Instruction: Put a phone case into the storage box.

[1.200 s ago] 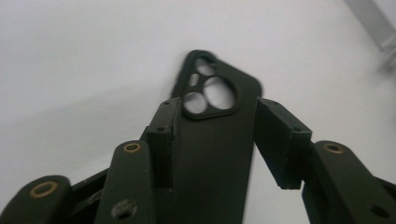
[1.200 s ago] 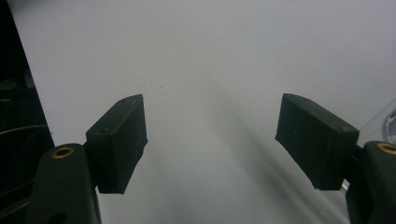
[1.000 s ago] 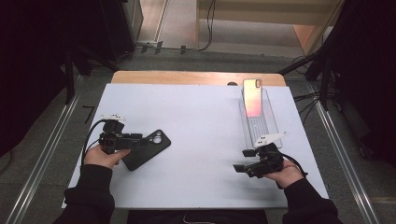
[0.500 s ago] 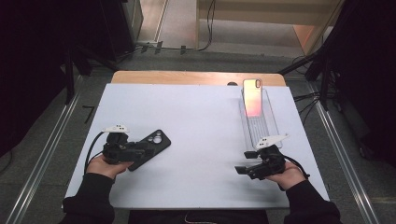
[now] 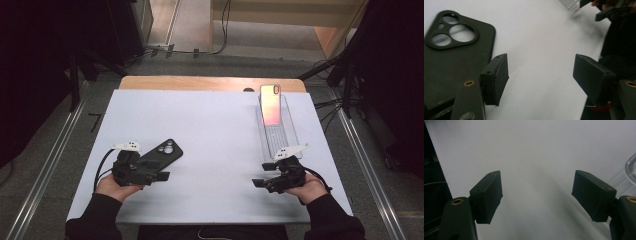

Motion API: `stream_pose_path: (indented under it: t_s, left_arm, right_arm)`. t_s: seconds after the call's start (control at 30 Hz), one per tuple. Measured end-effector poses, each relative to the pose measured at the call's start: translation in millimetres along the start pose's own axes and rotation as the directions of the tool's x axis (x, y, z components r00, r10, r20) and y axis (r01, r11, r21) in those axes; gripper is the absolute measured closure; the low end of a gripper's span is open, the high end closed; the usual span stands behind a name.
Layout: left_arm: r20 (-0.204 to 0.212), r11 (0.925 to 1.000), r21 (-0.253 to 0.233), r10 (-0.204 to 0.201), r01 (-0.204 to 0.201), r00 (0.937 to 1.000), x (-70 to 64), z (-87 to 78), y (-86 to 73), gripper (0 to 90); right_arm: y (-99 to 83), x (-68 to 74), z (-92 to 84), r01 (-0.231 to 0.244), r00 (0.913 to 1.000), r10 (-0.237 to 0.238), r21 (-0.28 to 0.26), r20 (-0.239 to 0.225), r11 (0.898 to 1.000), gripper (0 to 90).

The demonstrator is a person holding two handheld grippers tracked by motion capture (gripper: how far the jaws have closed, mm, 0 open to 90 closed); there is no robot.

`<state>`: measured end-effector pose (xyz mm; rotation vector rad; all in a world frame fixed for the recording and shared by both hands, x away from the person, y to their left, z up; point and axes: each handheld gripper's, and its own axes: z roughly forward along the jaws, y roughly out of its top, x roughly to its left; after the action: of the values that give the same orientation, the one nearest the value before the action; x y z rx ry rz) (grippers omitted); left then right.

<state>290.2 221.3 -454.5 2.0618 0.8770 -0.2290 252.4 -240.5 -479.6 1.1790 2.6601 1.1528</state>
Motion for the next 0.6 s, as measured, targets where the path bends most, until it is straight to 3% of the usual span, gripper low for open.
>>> stream_pose_path:
  t_s: [0.1,0.23,0.33,0.6]
  left_arm:
    - [0.005,1.0,0.008,0.002,-0.002,1.0,-1.1,0.6,-1.0,28.6]
    - [-0.029,0.9993,0.027,0.028,-0.027,0.9992,-4.9,2.9,-0.8,28.5]
    - [-0.031,0.9987,0.033,0.039,-0.038,0.9988,-5.9,3.8,0.0,25.7]
    - [-0.049,0.9966,0.001,0.082,-0.082,0.9954,-0.7,-1.3,12.1,25.0]
  right_arm:
    - [-0.1,0.1,-0.3,-0.003,1.0,0.003,-0.004,0.0,1.0,22.2]
    - [-0.1,0.1,0.0,-0.001,1.0,0.001,-0.002,-0.001,1.0,22.2]
    - [-0.1,0.1,0.0,-0.001,1.0,0.001,-0.002,-0.001,1.0,22.2]
    - [0.0,0.3,0.8,0.001,1.0,-0.001,0.003,-0.002,1.0,22.2]
